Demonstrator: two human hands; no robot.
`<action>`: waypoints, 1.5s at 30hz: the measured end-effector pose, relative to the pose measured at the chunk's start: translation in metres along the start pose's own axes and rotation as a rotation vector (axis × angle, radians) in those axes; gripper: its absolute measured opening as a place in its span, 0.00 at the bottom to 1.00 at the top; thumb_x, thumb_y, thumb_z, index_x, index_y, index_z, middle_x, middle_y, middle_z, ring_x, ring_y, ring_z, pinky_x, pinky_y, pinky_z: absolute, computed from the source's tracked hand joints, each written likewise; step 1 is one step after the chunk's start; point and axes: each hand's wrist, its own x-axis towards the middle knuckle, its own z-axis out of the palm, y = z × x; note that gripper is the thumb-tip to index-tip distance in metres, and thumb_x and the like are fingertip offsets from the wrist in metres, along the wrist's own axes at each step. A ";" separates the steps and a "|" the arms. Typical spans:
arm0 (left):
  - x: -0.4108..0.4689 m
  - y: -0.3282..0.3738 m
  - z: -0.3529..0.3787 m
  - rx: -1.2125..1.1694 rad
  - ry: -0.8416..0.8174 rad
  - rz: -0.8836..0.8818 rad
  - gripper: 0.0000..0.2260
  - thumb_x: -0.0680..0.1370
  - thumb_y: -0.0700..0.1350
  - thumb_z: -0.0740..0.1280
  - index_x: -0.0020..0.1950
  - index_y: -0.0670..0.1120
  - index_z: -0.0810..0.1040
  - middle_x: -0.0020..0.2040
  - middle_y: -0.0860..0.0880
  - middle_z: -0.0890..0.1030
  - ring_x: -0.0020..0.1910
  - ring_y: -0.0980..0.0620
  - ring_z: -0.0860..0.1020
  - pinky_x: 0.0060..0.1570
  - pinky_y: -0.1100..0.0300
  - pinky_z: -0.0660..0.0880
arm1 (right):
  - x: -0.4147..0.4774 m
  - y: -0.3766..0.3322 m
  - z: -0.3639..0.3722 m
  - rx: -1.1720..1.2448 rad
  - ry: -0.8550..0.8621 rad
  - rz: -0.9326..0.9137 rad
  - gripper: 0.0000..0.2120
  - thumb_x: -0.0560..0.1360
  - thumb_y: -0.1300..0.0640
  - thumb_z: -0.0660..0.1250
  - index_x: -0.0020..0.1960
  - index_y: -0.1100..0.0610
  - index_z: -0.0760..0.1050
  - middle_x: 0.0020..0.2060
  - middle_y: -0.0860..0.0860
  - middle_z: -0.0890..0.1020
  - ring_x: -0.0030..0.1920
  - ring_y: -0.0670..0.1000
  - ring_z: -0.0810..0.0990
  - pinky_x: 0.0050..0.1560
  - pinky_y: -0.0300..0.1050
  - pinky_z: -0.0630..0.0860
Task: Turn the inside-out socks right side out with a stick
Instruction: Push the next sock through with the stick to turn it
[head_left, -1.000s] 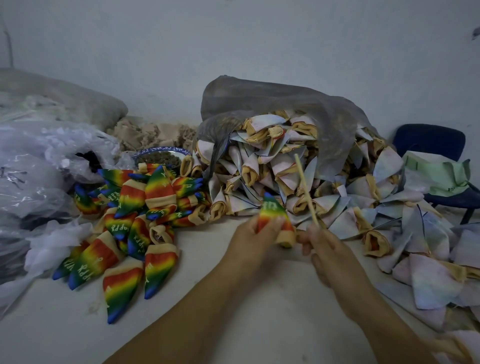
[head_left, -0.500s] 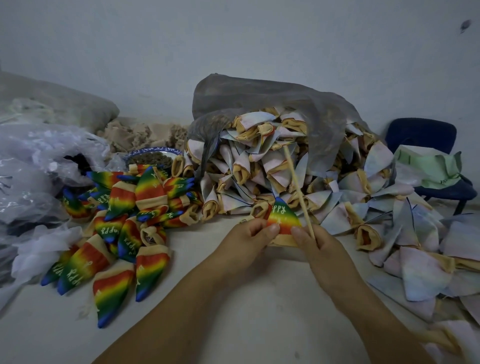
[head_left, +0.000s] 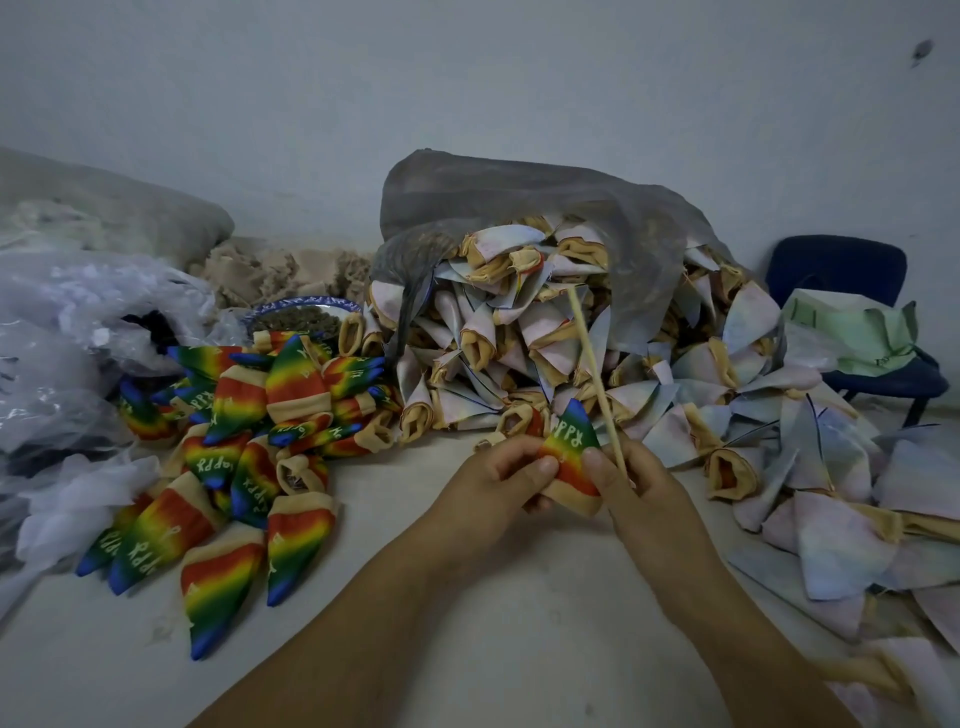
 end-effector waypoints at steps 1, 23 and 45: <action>0.000 0.000 0.000 0.014 -0.012 0.001 0.06 0.82 0.45 0.65 0.51 0.52 0.81 0.41 0.57 0.82 0.41 0.59 0.79 0.47 0.64 0.76 | 0.000 -0.001 0.000 0.030 0.000 0.005 0.15 0.67 0.34 0.62 0.44 0.43 0.76 0.37 0.46 0.81 0.33 0.40 0.77 0.32 0.33 0.72; -0.003 0.007 -0.004 -0.020 0.065 0.037 0.08 0.77 0.55 0.68 0.54 0.64 0.83 0.54 0.62 0.82 0.55 0.64 0.79 0.49 0.73 0.74 | 0.000 0.000 0.003 -0.200 -0.044 -0.102 0.07 0.76 0.49 0.66 0.41 0.44 0.70 0.35 0.46 0.78 0.35 0.39 0.76 0.33 0.29 0.70; 0.005 0.000 -0.002 -0.491 0.237 -0.120 0.07 0.69 0.50 0.73 0.45 0.51 0.85 0.48 0.45 0.86 0.49 0.45 0.84 0.47 0.50 0.81 | -0.002 0.007 0.012 -0.351 -0.212 -0.051 0.03 0.77 0.45 0.63 0.49 0.40 0.70 0.45 0.40 0.77 0.44 0.37 0.76 0.36 0.27 0.69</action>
